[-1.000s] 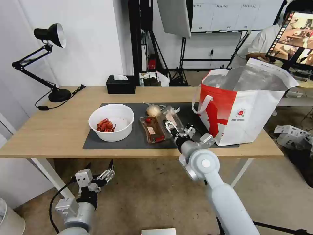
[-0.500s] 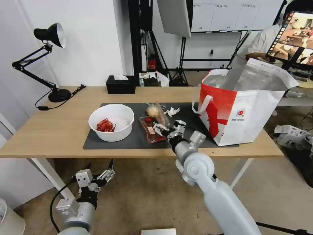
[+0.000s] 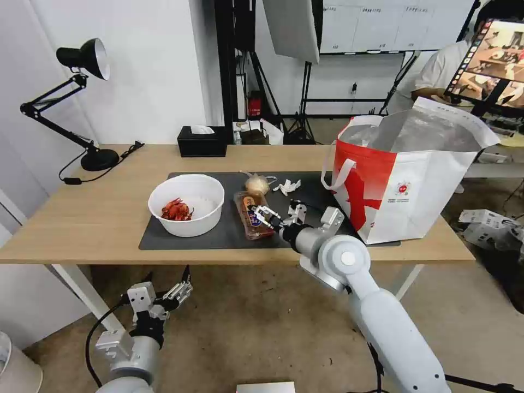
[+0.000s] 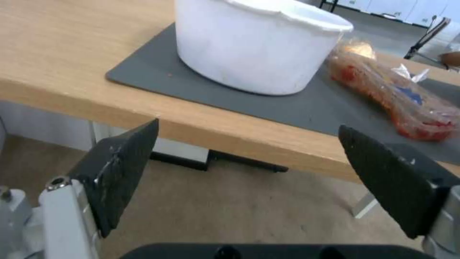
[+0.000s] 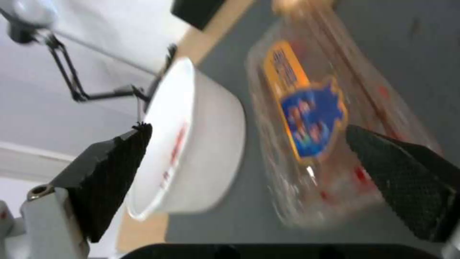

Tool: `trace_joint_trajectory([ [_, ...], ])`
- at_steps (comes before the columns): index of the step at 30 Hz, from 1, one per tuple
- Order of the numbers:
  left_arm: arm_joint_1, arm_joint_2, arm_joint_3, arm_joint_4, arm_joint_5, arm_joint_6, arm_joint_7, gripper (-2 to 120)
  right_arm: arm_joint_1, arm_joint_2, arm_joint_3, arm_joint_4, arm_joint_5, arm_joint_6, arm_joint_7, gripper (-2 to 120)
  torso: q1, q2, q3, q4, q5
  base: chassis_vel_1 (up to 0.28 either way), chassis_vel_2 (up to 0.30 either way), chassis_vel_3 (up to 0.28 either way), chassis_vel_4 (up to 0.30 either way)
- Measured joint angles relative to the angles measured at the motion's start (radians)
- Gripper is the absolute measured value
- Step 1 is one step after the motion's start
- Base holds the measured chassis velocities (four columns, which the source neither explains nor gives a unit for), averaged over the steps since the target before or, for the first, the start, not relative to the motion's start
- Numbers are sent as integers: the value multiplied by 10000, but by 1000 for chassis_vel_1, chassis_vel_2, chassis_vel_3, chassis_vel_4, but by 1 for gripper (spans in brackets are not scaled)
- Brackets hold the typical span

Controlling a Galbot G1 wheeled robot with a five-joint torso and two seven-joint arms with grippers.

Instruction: Pick up the trash from the table and place it into the takeout bag.

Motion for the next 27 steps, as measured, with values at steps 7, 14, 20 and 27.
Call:
trace_joint_trajectory([
  [7,-337,281,4,0,-417,-101,61,100,2493,-1047,-1688,-1639,-3817,-288,-3810,93,0,1,1,3,-2,0,0,0,0],
  [14,-1007,910,66,102,-1650,207,16,100,4435,-1554,-3187,-3825,-6205,-276,-6244,69,1,0,1,1,-1,0,0,0,0],
  [20,-1244,1162,143,109,-2542,517,-57,100,5046,-1528,-3807,-5294,-7929,-226,-8624,45,1,0,1,1,0,0,0,0,0],
  [27,-1625,1427,233,251,-3412,838,-120,100,5301,-1244,-3959,-6181,-8533,-258,-9485,24,1,0,0,2,0,0,0,0,0],
])
